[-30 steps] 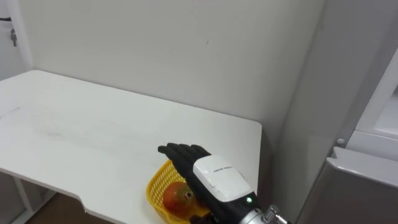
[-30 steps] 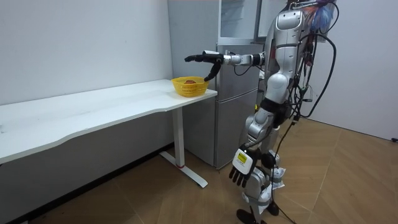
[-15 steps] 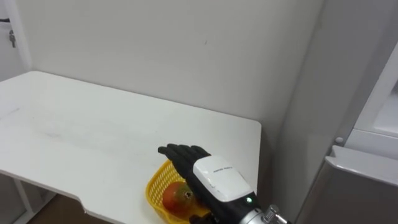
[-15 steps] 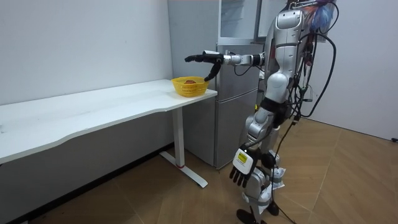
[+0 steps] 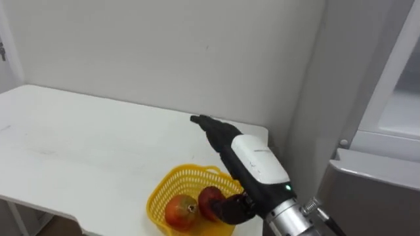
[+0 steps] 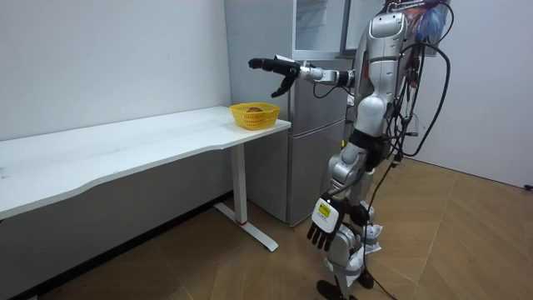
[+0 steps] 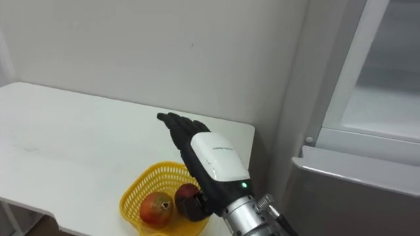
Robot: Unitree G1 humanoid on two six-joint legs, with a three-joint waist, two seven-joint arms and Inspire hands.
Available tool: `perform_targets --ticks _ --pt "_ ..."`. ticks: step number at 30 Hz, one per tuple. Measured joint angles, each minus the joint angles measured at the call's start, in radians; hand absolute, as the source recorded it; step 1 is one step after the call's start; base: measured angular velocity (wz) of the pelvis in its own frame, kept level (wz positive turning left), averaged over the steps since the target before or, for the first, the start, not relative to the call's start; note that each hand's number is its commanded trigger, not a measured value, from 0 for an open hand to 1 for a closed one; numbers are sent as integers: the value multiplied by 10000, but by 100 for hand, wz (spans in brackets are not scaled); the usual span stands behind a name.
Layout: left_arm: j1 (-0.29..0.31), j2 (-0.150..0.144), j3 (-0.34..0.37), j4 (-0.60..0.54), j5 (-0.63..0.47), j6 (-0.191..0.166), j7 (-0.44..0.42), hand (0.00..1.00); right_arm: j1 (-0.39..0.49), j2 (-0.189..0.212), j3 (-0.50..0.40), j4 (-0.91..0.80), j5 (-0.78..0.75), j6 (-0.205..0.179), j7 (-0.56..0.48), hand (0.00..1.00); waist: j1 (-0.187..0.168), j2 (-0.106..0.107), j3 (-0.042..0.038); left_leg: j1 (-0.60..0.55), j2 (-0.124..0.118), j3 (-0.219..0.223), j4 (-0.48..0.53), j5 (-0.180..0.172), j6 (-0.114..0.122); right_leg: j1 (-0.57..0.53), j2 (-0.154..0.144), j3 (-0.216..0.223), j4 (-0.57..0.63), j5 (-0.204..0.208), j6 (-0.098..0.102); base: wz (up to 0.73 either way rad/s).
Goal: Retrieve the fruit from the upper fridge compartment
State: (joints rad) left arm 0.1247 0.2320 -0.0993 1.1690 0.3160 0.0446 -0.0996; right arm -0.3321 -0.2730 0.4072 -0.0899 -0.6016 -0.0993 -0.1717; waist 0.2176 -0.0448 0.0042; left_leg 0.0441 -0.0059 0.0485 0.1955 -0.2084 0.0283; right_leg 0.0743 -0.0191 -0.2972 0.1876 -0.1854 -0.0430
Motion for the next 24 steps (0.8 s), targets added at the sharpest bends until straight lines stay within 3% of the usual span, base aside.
perform_targets --ticks 4,11,15,24 --pt "12 -114 -19 -1 -38 1 59 0 334 -1 -80 -895 317 -150 -270 0 -266 50 -18 97 58 267 -87 0 -2 -35 48 209 14 9 -14 -14" --pt "40 -361 -3 174 -88 -101 486 0 1727 145 -702 -2013 1094 -273 -372 0 -726 244 -35 166 98 451 -109 -5 -4 -56 87 435 10 46 -25 -9" --pt "27 -369 -4 376 -83 -108 489 0 2223 134 -1139 -2441 1075 -635 -751 0 -966 381 -41 218 106 516 -125 -5 -4 -68 94 504 16 52 -31 -6" --pt "482 -471 4 392 -90 -191 641 0 3926 263 -2006 -2849 2017 -876 -1250 0 -1397 499 -158 389 137 889 -275 -4 -4 -58 138 808 -17 51 -30 -10"
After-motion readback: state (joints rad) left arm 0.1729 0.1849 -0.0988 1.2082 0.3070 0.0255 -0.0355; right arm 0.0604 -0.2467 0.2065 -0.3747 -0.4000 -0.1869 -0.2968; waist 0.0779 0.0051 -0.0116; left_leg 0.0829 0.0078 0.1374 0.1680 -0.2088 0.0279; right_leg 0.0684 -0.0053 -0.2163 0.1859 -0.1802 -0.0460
